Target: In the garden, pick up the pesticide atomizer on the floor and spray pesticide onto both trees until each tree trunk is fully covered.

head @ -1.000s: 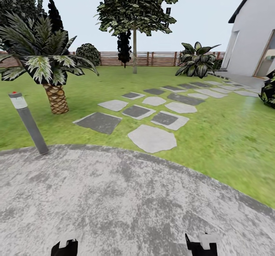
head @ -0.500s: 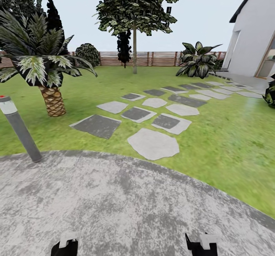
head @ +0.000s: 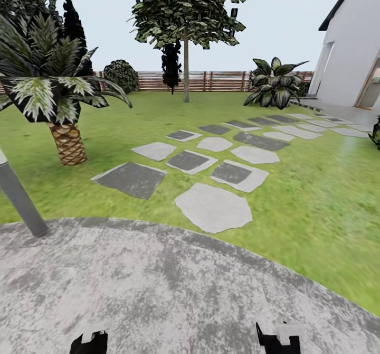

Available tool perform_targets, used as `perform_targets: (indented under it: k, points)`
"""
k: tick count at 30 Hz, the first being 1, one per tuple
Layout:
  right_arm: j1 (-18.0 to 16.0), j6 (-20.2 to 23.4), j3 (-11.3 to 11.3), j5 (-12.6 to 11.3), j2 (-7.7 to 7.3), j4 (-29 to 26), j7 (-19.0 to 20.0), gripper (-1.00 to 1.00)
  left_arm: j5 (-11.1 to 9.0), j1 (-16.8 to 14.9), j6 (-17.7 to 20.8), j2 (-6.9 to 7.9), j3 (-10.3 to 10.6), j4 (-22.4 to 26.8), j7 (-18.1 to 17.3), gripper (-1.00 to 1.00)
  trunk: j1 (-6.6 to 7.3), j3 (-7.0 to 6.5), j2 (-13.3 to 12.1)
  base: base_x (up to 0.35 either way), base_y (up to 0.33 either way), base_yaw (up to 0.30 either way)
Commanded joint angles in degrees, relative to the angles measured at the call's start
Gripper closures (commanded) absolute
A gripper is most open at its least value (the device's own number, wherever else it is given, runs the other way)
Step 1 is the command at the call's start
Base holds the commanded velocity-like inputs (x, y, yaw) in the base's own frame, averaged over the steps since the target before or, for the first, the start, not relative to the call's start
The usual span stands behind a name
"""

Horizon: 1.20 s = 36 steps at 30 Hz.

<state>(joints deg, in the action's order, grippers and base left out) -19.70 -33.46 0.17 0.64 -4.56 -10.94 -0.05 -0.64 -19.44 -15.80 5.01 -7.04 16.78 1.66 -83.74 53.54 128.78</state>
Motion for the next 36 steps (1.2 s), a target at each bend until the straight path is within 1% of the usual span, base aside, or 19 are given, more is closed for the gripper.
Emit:
perform_targets:
  k: [1, 36]
  points:
    - [-0.03, -0.17, 0.01, 0.06, -0.01, 0.05, 0.04, -1.0, -0.06, -0.03, -0.2, 0.0, 0.01, -0.06, 0.1, 1.0, -0.02, 0.05, 0.02, 0.34, 0.0, 0.0]
    - [-0.06, -0.2, 0.01, 0.05, -0.01, 0.05, 0.04, -1.0, -0.06, -0.07, -0.2, 0.0, 0.01, 0.01, 0.1, 1.0, -0.02, 0.05, 0.02, 0.34, 0.0, 0.0]
